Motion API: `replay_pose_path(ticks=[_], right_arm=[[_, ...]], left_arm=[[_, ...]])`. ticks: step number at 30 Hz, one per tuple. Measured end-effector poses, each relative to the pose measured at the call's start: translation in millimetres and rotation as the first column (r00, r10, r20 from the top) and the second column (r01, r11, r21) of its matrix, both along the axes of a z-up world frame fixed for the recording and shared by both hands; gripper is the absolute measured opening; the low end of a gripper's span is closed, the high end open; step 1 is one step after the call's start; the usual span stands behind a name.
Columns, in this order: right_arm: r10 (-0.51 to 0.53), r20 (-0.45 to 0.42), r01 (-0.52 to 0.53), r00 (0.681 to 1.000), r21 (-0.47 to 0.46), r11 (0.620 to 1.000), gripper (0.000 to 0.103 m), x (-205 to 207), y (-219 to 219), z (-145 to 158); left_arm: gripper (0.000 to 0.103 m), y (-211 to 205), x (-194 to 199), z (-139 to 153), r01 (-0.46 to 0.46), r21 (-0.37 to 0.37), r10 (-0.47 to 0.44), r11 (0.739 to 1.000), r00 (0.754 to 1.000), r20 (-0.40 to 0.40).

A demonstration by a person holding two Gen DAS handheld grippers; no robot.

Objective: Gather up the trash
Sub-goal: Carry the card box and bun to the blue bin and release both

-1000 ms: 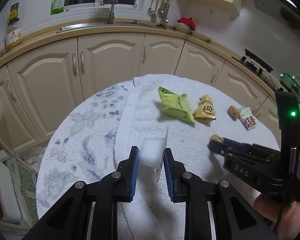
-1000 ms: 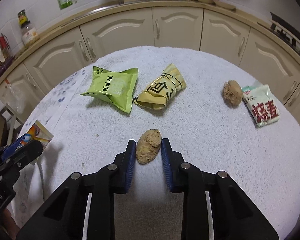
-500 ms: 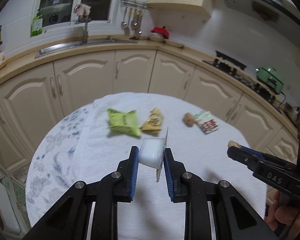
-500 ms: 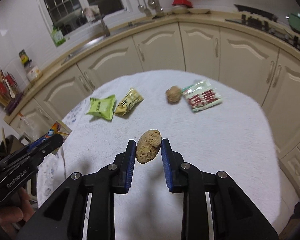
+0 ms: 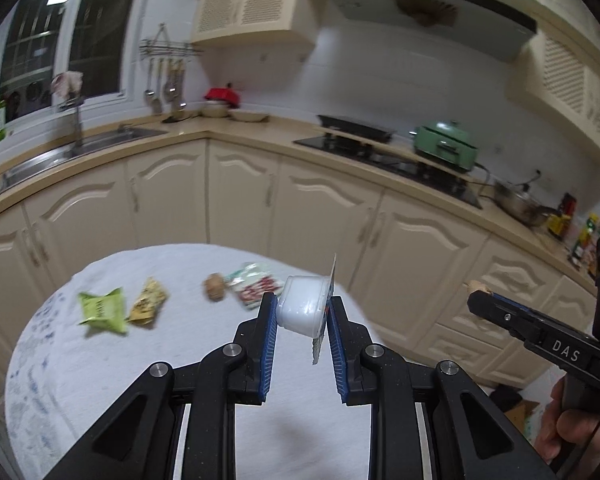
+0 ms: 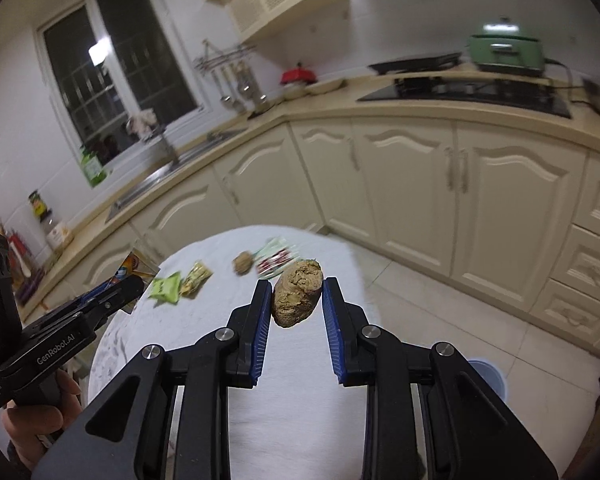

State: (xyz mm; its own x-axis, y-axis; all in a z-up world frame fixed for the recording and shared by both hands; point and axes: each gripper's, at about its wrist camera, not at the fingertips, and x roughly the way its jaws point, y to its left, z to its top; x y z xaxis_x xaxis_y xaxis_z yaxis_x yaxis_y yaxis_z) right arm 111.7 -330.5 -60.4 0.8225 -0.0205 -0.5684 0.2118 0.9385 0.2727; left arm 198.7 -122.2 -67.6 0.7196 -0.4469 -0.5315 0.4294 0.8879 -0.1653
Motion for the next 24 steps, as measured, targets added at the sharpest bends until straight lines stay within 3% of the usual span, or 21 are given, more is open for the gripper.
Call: replay_pose_path(ticks=[9, 17, 24], right_arm=[[-0.208, -0.008, 0.209, 0.978, 0.022, 0.978, 0.026, -59, -98, -3], [-0.3, -0.126, 0.314, 0.946, 0.105, 0.944, 0.026, -74, -172, -66], [-0.327, -0.238, 0.372, 0.915, 0.179, 0.911, 0.026, -69, -220, -127]], left_arm=[[0.021, -114, -5, -19, 0.203, 0.026, -0.201, 0.979, 0.978, -0.048], [0.021, -202, 12, -68, 0.345, 0.1, -0.324, 0.933, 0.929, -0.18], [0.021, -263, 33, -108, 0.431, 0.147, -0.377, 0.89, 0.878, -0.295]])
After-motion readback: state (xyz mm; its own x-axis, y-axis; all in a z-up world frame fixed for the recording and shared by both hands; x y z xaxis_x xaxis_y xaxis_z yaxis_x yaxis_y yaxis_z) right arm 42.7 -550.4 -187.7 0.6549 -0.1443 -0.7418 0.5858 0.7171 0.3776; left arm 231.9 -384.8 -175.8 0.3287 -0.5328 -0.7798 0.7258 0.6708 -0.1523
